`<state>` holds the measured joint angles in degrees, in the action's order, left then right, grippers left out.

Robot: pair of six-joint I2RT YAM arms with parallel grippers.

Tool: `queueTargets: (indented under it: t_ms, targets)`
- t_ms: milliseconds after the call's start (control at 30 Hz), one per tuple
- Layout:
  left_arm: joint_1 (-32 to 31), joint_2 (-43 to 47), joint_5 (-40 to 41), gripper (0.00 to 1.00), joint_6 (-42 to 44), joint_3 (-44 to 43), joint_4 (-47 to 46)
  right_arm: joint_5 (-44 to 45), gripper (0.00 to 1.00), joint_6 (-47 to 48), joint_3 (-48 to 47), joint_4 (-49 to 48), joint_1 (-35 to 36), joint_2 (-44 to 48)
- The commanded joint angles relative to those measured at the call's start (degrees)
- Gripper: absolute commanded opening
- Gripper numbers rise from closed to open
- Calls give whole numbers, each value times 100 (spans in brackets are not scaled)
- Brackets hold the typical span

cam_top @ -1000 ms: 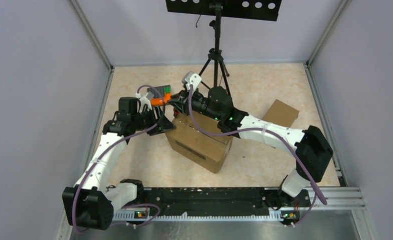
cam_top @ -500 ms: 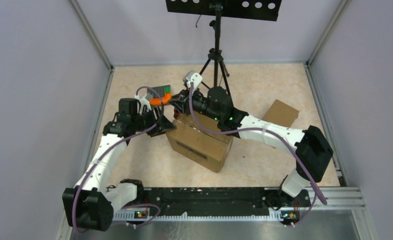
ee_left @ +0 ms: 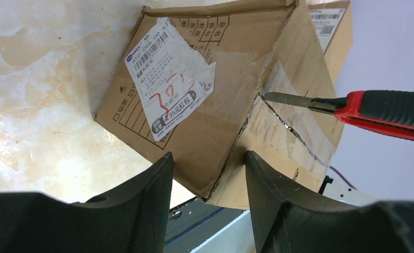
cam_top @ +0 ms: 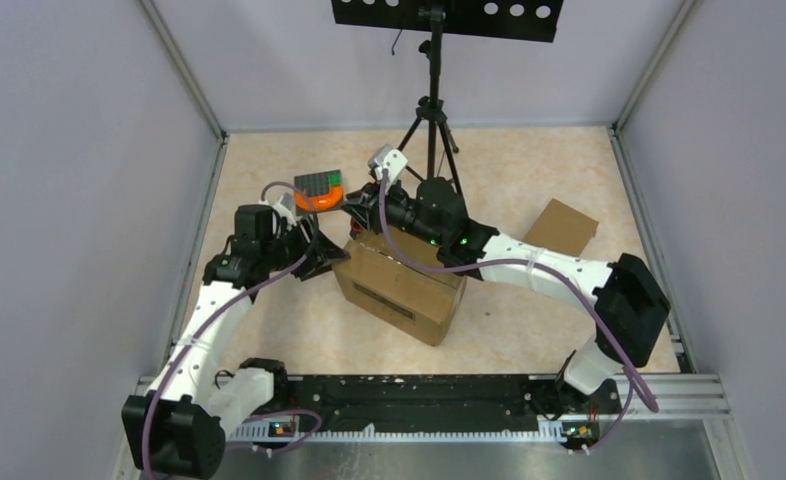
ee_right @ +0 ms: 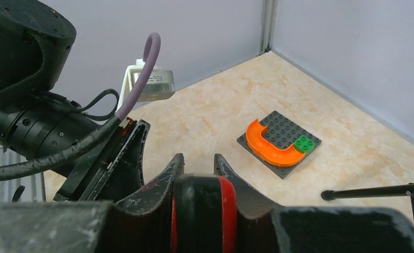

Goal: Unpack the express box
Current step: Cut the express box at the center of the board.

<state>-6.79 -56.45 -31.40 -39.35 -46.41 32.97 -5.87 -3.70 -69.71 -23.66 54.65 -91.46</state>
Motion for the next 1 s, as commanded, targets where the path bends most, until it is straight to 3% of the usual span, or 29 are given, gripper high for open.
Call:
queueTargets:
  t_ms: [0, 300, 567, 667, 967]
  targets:
    - [3, 218, 449, 56, -422, 228, -173, 44, 0, 147, 88, 429, 52, 279]
    - [-24, 665, 852, 54, -1087, 559, -413, -96, 0, 81, 94, 616, 108, 348]
    - [-16, 481, 1344, 62, -319, -523, -25, -404, 0, 10, 166, 379, 98, 348]
    - [2, 109, 1289, 63, -11, -981, 114, -559, 0, -23, 190, 272, 98, 346]
    - [11, -1601, 84, 67, 1072, -2116, -58, -975, 0, -93, 431, 58, 105, 524]
